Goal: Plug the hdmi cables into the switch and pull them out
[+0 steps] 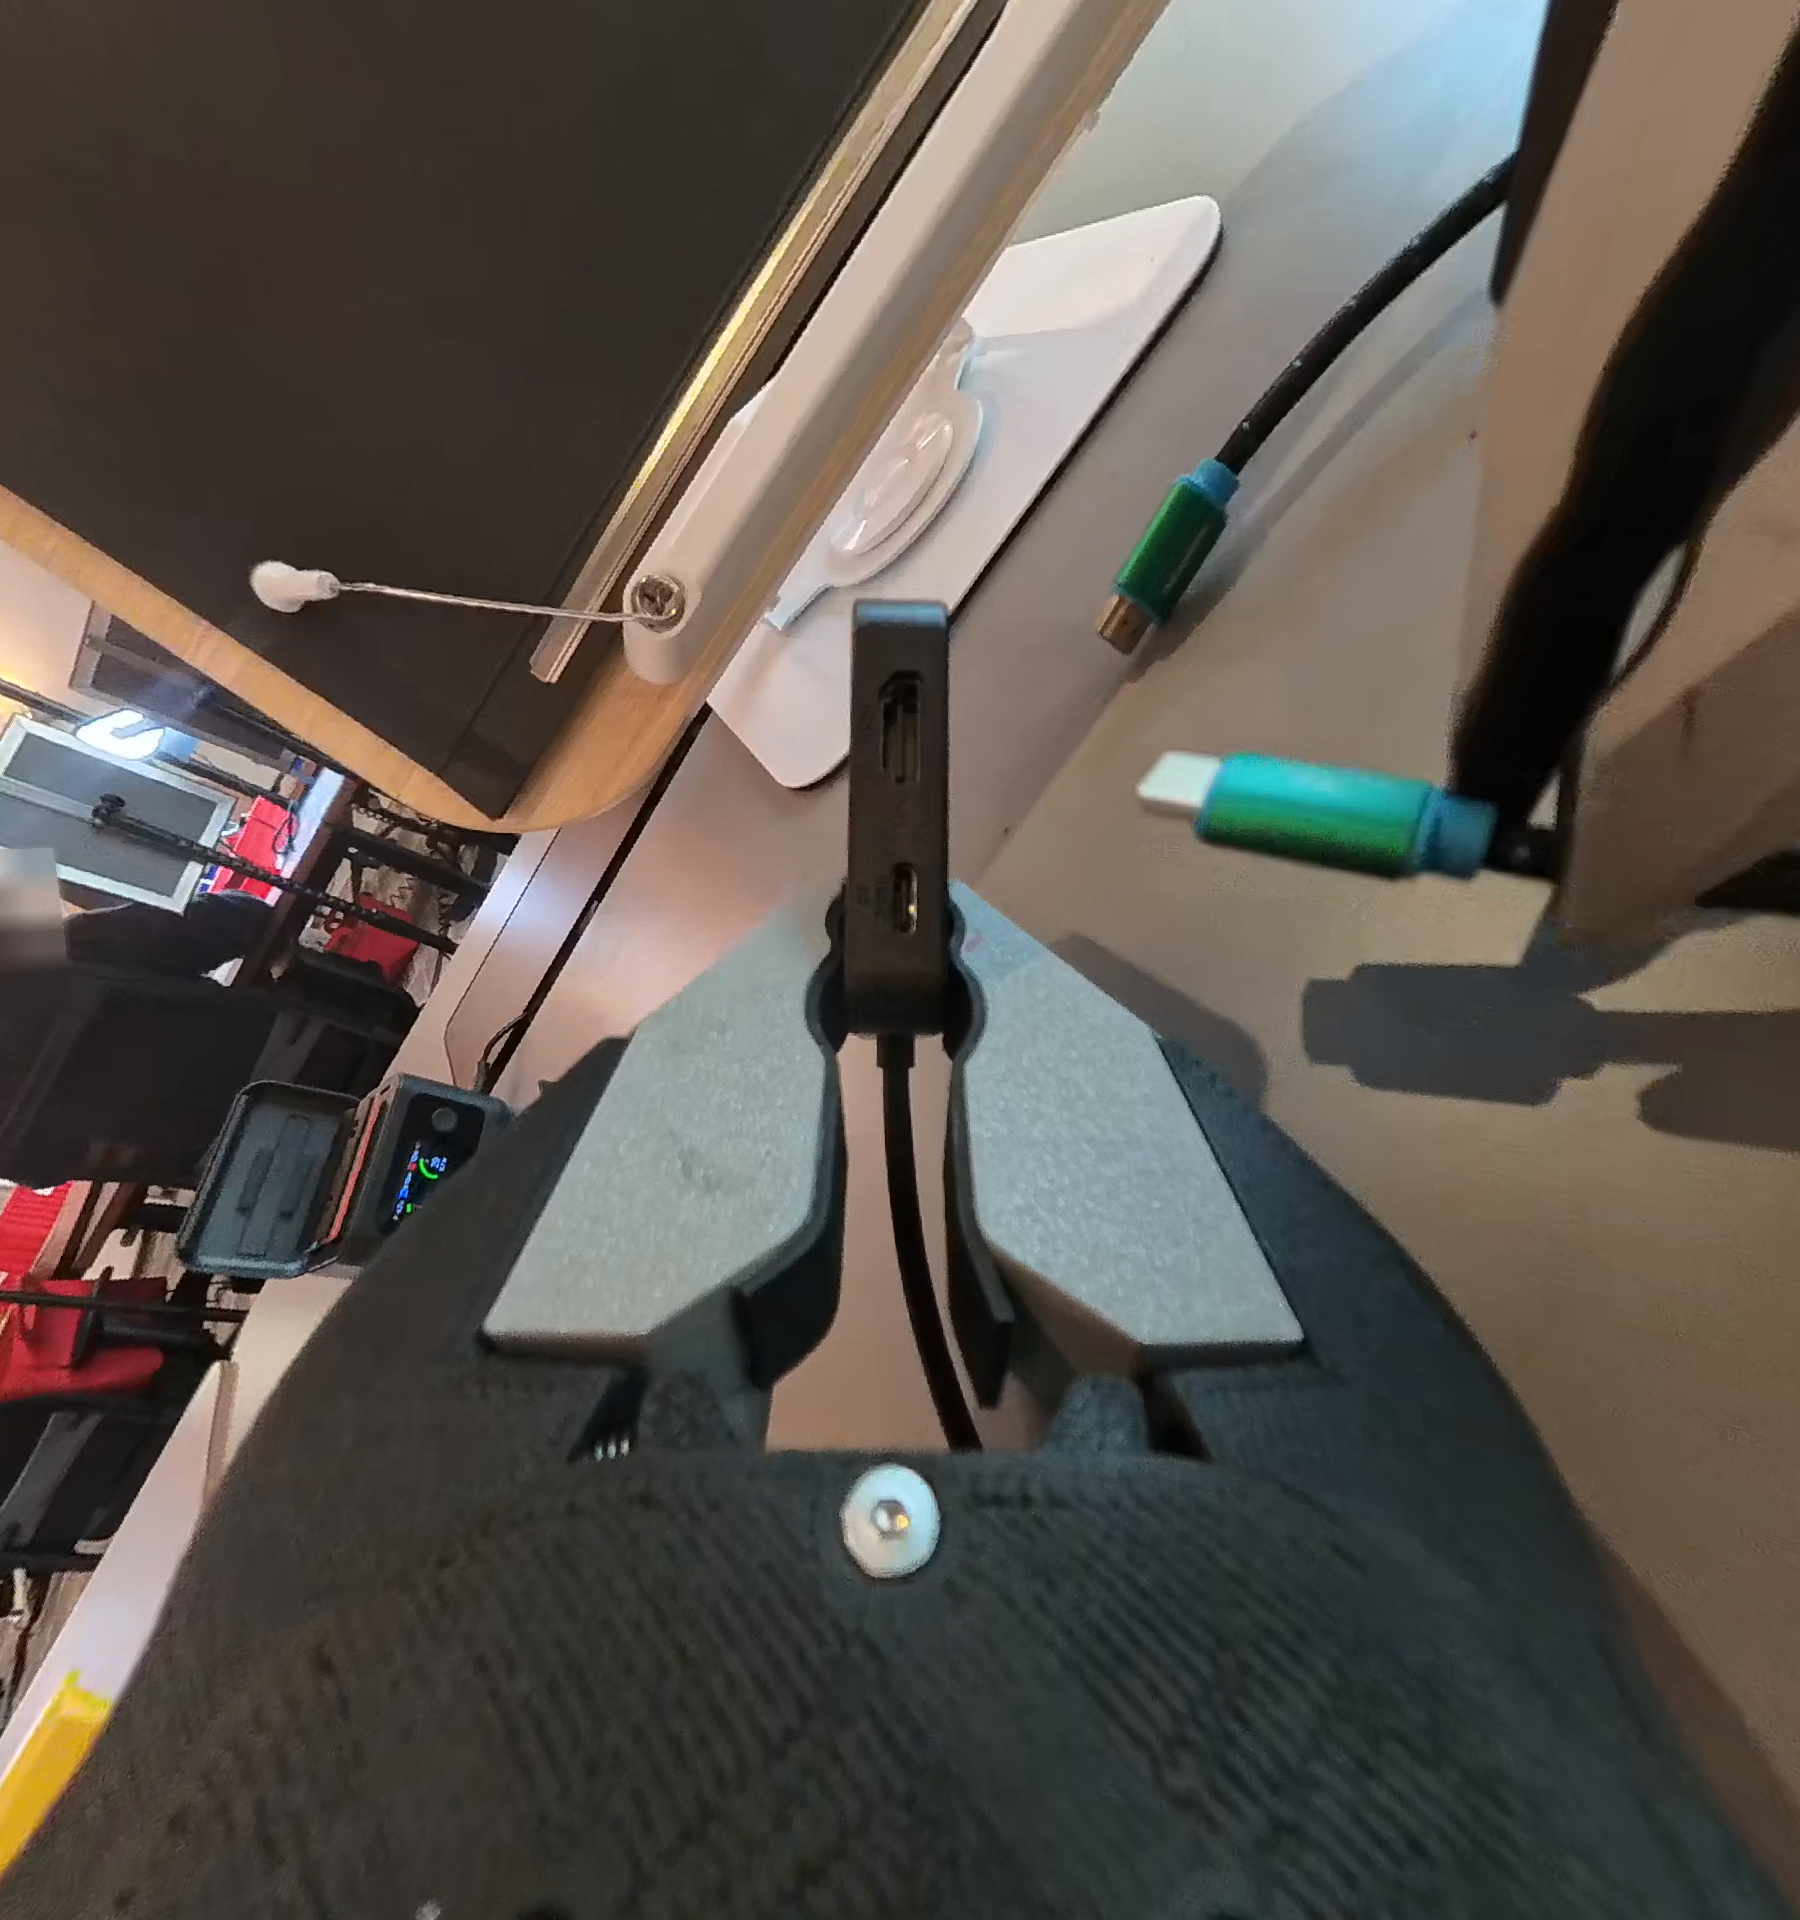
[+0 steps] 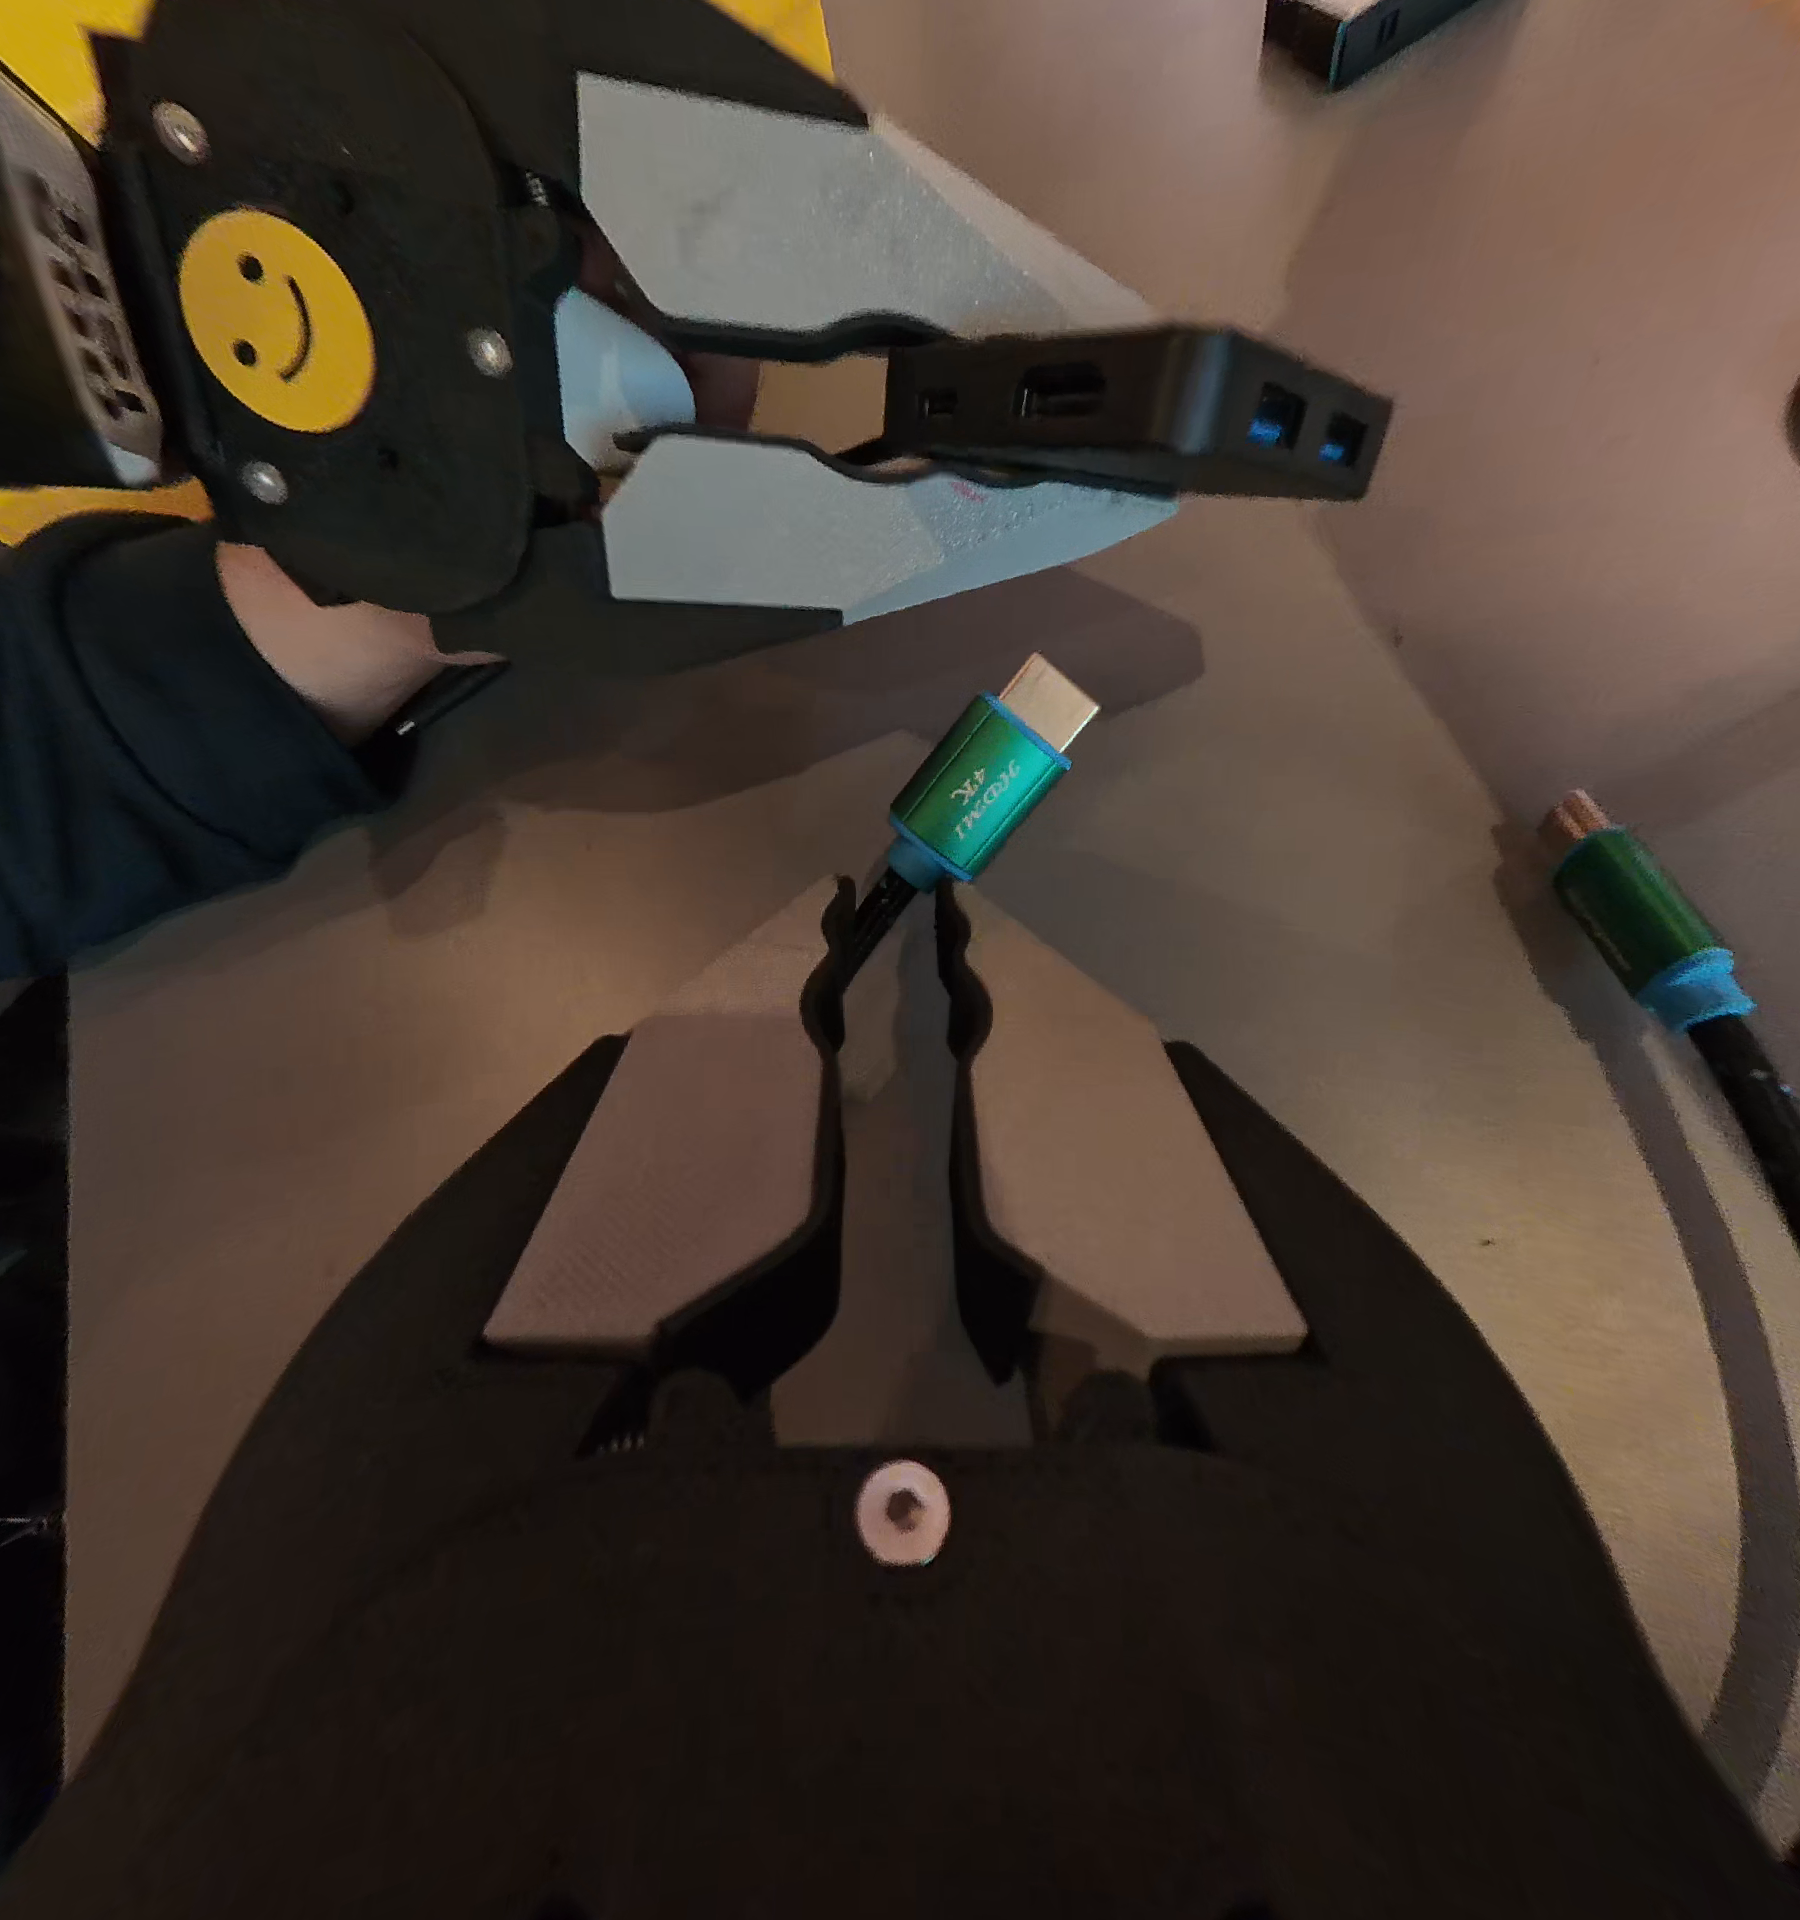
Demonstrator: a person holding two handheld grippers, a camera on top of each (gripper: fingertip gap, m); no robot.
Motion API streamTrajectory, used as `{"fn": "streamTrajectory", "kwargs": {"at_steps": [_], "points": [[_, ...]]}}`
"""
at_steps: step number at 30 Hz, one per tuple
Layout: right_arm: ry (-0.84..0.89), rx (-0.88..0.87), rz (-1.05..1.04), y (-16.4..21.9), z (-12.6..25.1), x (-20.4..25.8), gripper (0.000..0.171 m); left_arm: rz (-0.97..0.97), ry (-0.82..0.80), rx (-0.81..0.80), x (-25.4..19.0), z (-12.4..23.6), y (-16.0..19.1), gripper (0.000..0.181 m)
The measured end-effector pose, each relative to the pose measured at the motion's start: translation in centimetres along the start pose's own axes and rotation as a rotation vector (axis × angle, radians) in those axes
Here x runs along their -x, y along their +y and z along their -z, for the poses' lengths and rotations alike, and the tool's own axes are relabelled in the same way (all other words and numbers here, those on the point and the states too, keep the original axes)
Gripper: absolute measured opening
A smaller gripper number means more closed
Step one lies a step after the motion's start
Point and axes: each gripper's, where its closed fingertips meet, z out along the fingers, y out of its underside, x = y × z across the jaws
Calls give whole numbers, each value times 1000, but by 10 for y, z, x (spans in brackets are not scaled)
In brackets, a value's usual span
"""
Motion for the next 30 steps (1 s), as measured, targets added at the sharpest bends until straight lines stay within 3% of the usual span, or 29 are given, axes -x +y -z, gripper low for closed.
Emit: {"fn": "streamTrajectory", "kwargs": {"at_steps": [1, 6, 11, 15, 16, 18, 20, 24, 28, 30], "points": [[-4, -21, 2, -4, 5, 0, 12, -11, 2, 10, -1, 0, 1, 11], [-44, -269, -31, -41, 52, -5, 12, -33, 27, 56, -6, -2, 8, 11], [66, -525, -76, -66, 106, -32, 12, -35, 58, 88, -11, -3, 14, 11], [165, -590, -75, -69, 123, -46, 11, -13, 149, 85, -32, -3, 9, 11], [166, -598, -66, -70, 124, -45, 11, 67, 217, 66, -41, -1, 3, 21], [111, -628, -61, -74, 126, -37, 11, 168, 268, 45, -42, 3, -5, 33], [28, -649, -69, -77, 127, -28, 11, 180, 273, 16, -40, 5, -8, 27], [-82, -653, -68, -79, 125, -15, 11, 194, 337, -9, -50, 9, -15, 41], [-231, -631, -66, -79, 119, 4, 11, 224, 427, -120, -56, 25, -38, 42], [-315, -602, -69, -76, 116, 14, 10, 207, 386, -181, -46, 31, -47, 43]]}}
